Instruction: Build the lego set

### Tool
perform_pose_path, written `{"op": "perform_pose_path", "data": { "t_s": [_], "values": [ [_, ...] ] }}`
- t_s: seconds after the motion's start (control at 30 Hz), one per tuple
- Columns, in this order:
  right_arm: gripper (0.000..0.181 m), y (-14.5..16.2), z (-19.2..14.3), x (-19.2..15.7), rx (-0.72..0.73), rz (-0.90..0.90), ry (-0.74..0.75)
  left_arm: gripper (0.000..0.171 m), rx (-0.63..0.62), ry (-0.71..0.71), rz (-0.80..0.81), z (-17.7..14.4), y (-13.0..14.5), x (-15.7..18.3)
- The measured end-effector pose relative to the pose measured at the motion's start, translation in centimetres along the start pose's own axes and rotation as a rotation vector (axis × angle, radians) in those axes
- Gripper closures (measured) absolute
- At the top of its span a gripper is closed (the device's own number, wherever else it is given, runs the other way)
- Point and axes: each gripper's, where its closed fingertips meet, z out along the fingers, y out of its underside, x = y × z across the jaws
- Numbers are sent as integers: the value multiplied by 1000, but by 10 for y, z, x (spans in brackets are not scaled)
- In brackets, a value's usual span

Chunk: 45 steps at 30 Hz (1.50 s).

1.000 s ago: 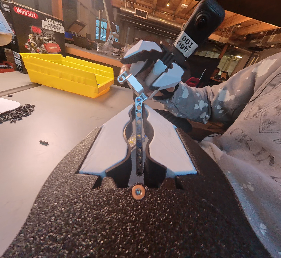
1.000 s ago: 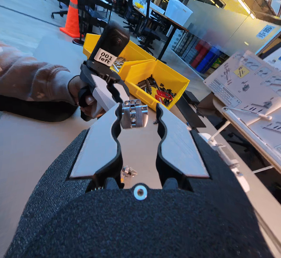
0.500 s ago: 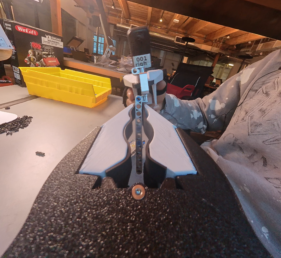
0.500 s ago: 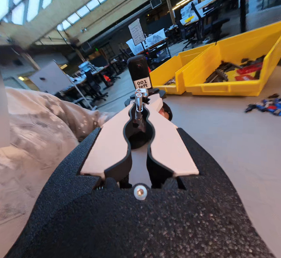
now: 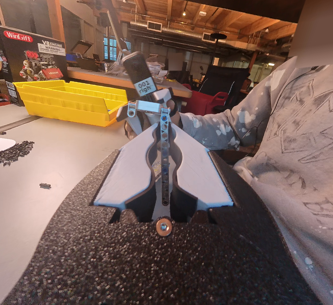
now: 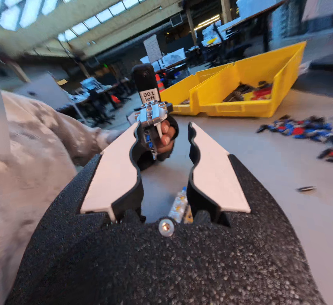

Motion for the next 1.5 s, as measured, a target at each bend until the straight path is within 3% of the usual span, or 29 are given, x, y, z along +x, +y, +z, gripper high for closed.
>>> {"op": "perform_pose_path", "data": {
  "t_s": [0.07, 0.17, 0.33, 0.63, 0.77, 0.9, 0.97, 1.03, 1.1, 1.27, 1.37, 1.5],
  "values": [
    [130, -4, -1, -7, -12, -256, 70, 167, 24, 16, -36, -1, -3, 0],
    [133, -2, 9, -25, -39, -429, 70, 167, 30, 52, -75, 1, -2, 4],
    [162, -1, 11, -38, -68, -736, 126, 167, 31, 135, -171, 5, 4, 13],
    [149, 15, 5, -30, -319, -1116, 240, 167, 100, 235, -389, 5, -2, 14],
    [173, 14, 11, -21, -352, -1220, 313, 166, 116, 240, -474, 3, -3, 8],
    [174, 13, 5, -3, -467, -1014, 267, 162, 73, 140, -449, -3, 1, -8],
    [174, 14, -1, 13, -554, -843, 251, 149, 57, 70, -414, -11, -2, -20],
    [174, 20, -5, 25, -623, -613, 203, 147, 68, -11, -367, -21, -8, -33],
    [173, 19, -2, 31, -594, -371, 176, 147, 26, -91, -288, -29, -6, -44],
    [174, 9, 9, 35, -432, 140, 80, 141, -249, -299, 108, -32, 28, -61],
    [174, 9, 18, 36, -353, 285, 53, 126, -308, -351, 300, -16, 38, -57],
    [174, 20, 27, 40, -333, 304, 73, 123, -230, -421, 340, -8, 24, -56]
  ]
}}
